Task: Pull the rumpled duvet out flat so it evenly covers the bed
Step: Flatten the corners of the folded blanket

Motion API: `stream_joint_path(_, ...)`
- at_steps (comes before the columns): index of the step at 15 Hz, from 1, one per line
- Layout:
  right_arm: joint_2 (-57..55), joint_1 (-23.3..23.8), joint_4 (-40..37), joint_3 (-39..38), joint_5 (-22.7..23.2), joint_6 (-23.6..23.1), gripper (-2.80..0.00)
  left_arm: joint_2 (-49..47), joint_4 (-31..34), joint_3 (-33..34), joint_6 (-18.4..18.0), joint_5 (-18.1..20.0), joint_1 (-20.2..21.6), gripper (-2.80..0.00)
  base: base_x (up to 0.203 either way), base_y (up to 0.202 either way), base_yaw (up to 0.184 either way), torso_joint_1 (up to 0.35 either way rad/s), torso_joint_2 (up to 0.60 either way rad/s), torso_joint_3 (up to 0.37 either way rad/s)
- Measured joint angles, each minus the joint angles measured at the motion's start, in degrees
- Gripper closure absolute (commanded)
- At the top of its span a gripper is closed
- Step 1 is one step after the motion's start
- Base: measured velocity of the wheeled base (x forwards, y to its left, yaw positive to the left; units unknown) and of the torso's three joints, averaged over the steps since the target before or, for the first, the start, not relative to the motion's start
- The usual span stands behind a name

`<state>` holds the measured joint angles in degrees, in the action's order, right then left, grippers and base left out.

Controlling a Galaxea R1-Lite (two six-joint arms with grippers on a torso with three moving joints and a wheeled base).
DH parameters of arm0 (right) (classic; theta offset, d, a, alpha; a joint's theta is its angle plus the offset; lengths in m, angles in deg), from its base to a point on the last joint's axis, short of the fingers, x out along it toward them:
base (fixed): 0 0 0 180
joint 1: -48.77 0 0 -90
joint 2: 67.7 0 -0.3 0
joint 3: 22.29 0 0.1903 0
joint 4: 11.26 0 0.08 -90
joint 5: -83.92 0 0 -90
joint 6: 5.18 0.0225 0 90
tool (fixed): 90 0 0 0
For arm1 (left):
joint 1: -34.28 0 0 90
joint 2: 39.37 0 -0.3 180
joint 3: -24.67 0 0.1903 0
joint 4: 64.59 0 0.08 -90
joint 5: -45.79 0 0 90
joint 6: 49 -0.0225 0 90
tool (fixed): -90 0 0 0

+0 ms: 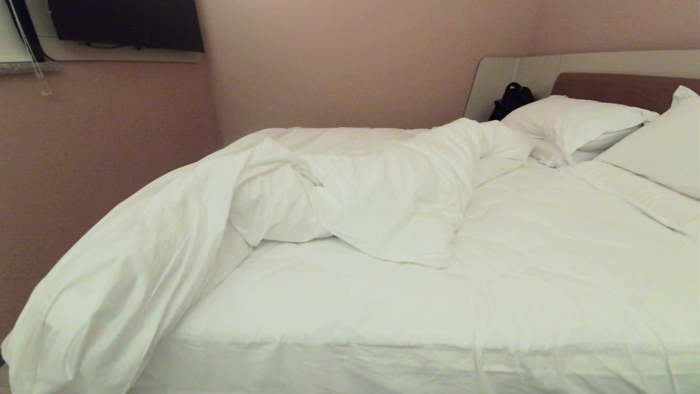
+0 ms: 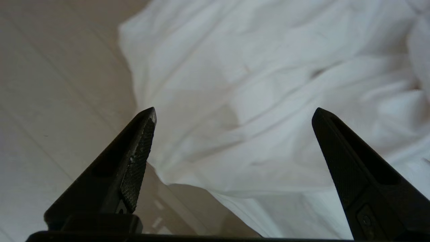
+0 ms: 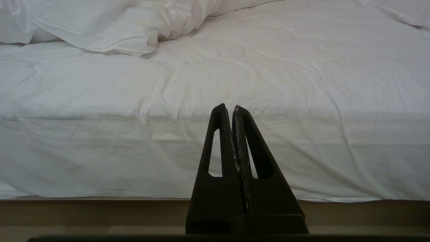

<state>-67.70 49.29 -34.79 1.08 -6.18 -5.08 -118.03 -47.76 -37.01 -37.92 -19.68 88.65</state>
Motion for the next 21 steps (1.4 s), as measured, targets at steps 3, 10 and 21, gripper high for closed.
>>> stream_joint_path(3,0.00,0.00,0.01,0.00,-0.01,0.00,0.00,0.49,2.20,-2.62,1.05,2.05,-2.57,0.00,0.000,0.000,0.000,0.000,0.00,0.000)
stream_joint_path(10,0.00,0.00,0.01,0.00,0.00,0.00,0.00,5.11,2.57,-4.73,1.37,9.97,-10.52,0.00,0.000,0.000,0.000,0.000,0.00,0.000)
stream_joint_path(21,0.00,0.00,0.00,0.00,-0.01,-0.02,0.00,-13.61,1.74,-28.77,5.81,1.60,-37.48,0.00,0.000,0.000,0.000,0.000,0.00,0.000)
